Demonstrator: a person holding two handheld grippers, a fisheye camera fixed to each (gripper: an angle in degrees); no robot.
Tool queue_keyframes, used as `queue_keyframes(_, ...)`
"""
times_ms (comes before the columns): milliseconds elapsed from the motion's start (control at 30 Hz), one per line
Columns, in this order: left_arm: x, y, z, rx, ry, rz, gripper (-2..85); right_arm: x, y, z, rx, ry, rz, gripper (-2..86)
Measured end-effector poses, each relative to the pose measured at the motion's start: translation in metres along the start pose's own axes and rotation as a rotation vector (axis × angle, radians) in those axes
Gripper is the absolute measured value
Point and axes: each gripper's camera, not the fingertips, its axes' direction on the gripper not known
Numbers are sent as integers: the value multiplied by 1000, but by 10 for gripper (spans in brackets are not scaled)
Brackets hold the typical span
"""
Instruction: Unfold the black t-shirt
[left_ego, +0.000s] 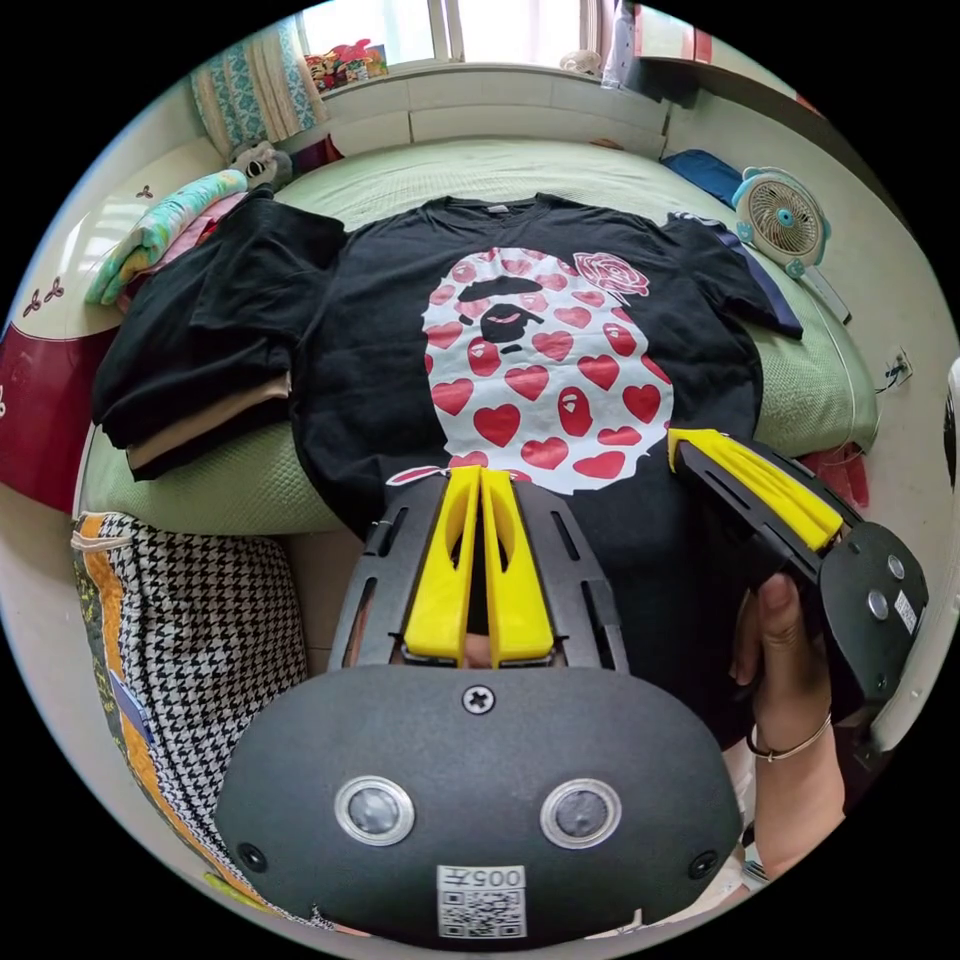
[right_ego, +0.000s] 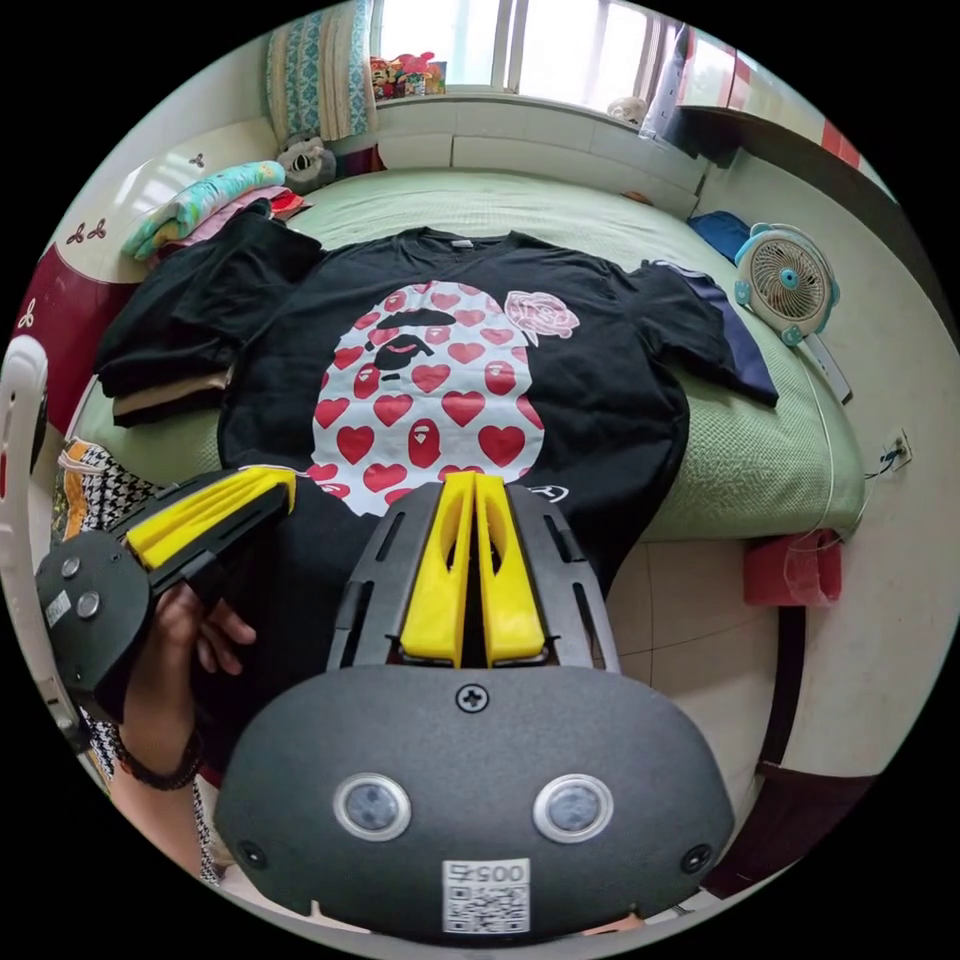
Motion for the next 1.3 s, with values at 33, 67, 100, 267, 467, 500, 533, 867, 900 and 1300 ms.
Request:
queue_keyframes(33, 3, 2, 1, 1, -5, 2, -5, -3, 1, -1, 1, 2, -1, -13)
queue_keyframes(67, 4, 2, 1, 1, -8, 3, -5, -5, 3, -2, 3, 4, -2, -13)
queue_keyframes(100, 7, 4, 2, 2, -16, 6, -5, -7, 3, -2, 3, 5, -2, -13)
queue_keyframes(267, 17, 9, 6, 2, -38, 13, -6, -16, 8, -6, 2, -1, -1, -13)
queue_keyframes(467, 27, 15, 10, 1, -58, 21, -7, -23, 13, -10, 3, -14, 3, -13)
queue_keyframes(500, 28, 16, 11, 1, -55, 19, -7, -24, 14, -11, 4, -16, 4, -13)
queue_keyframes(533, 28, 17, 12, 2, -52, 17, -7, -25, 15, -12, 4, -20, 5, -13)
queue_keyframes(867, 36, 23, 18, 1, -51, 16, -6, -35, 21, -16, 5, -23, 3, -12)
queue_keyframes(900, 37, 24, 18, 1, -51, 16, -6, -36, 21, -17, 5, -22, 3, -12)
queue_keyframes(1300, 43, 29, 24, 0, -55, 18, -6, -44, 25, -21, 5, -22, 1, -12)
